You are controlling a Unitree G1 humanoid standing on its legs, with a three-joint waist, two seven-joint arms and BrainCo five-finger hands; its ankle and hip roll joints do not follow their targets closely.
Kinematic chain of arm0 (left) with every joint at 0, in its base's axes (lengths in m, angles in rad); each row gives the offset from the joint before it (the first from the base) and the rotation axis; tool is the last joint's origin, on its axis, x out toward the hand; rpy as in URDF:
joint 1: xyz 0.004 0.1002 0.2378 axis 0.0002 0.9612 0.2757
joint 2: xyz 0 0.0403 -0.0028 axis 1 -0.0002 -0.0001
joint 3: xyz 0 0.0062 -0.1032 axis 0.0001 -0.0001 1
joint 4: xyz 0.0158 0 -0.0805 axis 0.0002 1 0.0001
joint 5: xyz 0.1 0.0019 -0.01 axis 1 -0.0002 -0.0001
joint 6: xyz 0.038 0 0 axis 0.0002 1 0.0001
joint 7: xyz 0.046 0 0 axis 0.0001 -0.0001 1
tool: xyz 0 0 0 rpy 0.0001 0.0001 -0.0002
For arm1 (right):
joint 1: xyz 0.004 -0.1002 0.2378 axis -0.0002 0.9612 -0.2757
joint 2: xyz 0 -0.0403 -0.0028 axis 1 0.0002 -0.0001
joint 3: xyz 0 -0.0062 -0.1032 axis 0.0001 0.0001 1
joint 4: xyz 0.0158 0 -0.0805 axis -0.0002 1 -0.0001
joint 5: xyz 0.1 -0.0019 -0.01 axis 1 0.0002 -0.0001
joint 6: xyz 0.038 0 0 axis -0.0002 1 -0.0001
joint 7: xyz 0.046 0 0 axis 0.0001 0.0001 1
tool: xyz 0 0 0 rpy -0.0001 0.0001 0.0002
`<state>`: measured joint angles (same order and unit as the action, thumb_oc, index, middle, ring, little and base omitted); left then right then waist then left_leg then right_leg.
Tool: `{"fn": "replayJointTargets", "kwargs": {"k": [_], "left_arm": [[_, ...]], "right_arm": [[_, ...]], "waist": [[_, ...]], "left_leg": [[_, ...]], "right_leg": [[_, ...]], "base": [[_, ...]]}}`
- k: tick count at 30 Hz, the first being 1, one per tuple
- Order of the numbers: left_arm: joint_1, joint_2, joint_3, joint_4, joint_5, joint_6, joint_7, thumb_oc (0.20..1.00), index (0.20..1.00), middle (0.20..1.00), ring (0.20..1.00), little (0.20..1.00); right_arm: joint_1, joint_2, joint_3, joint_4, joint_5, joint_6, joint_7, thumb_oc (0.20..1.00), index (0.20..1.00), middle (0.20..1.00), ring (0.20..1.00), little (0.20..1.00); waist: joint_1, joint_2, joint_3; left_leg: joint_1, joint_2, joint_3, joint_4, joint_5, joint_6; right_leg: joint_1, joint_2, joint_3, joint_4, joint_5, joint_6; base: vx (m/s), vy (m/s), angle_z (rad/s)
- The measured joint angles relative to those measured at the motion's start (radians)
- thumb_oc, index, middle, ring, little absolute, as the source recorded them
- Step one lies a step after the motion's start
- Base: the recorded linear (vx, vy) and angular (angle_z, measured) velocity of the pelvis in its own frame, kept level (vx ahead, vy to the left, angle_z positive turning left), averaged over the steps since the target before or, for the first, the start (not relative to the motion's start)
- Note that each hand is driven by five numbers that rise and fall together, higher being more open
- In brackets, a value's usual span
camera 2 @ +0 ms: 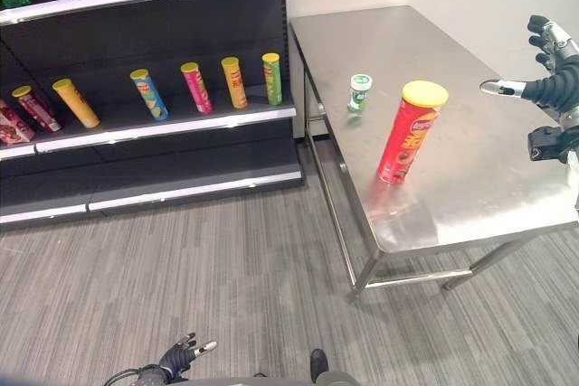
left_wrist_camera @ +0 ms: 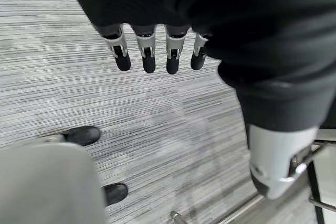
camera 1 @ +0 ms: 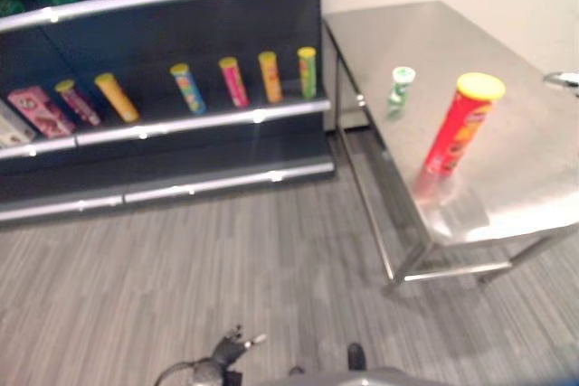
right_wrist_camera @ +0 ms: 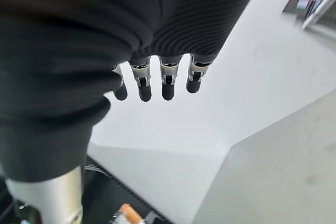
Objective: Put the goods on the table back onto the shelves and tidy them up.
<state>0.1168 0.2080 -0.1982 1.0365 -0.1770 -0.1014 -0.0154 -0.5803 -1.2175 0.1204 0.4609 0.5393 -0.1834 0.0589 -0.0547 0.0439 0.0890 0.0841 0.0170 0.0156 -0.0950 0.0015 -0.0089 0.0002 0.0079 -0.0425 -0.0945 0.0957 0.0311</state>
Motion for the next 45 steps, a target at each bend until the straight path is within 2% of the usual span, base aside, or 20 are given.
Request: {"fn": "replayJointTargets", "kwargs": {"k": [2, 7, 22, 33, 45], "left_arm": [[0.0, 0.0, 0.0, 0.003, 0.0, -0.001, 0.0, 1.0, 1.0, 1.0, 1.0, 1.0], [-0.003, -0.001, 0.0, 0.006, -0.001, -0.004, -0.007, 1.0, 1.0, 1.0, 1.0, 1.0], [-0.011, -0.003, 0.002, 0.028, -0.004, -0.01, -0.007, 1.0, 1.0, 1.0, 1.0, 1.0], [-0.009, -0.001, 0.003, 0.045, -0.021, -0.01, -0.004, 1.0, 1.0, 1.0, 1.0, 1.0], [-0.01, 0.0, 0.002, 0.043, -0.021, -0.01, -0.002, 1.0, 1.0, 1.0, 1.0, 1.0]], "right_arm": [[-0.033, -0.017, 0.043, 0.004, 0.026, 0.002, 0.021, 1.0, 1.0, 1.0, 1.0, 1.0], [-0.189, -0.086, 0.286, 0.013, 0.001, 0.024, 0.085, 1.0, 1.0, 1.0, 1.0, 1.0], [-0.331, -0.087, 0.537, 0.055, -0.17, 0.048, 0.135, 1.0, 1.0, 1.0, 1.0, 1.0], [-0.37, -0.087, 0.592, 0.127, -0.303, 0.085, 0.153, 1.0, 1.0, 1.0, 1.0, 1.0], [-0.357, -0.087, 0.597, 0.108, -0.301, 0.089, 0.181, 1.0, 1.0, 1.0, 1.0, 1.0]], "waist": [[0.0, 0.004, 0.002], [0.005, 0.007, 0.01], [0.013, -0.012, 0.022], [0.016, -0.02, 0.028], [0.011, -0.021, 0.028]], "left_leg": [[0.0, 0.0, -0.007, 0.0, 0.0, -0.001], [0.002, 0.001, -0.019, 0.0, 0.0, -0.002], [-0.013, 0.001, -0.06, 0.006, 0.007, -0.011], [-0.014, 0.001, -0.06, 0.005, 0.006, -0.021], [-0.015, 0.001, -0.055, 0.006, 0.01, -0.015]], "right_leg": [[0.002, -0.001, -0.008, 0.0, -0.001, -0.001], [0.011, -0.001, -0.024, 0.0, -0.004, -0.003], [0.01, -0.003, -0.057, 0.005, -0.011, -0.006], [0.011, -0.004, -0.062, 0.005, -0.016, -0.001], [0.007, -0.004, -0.056, 0.005, -0.016, -0.002]], "base": [[0.03, -0.04, 0.14], [0.02, -0.02, 0.09], [0.0, -0.01, 0.08], [0.0, 0.0, 0.0], [0.0, 0.0, 0.0]]}}
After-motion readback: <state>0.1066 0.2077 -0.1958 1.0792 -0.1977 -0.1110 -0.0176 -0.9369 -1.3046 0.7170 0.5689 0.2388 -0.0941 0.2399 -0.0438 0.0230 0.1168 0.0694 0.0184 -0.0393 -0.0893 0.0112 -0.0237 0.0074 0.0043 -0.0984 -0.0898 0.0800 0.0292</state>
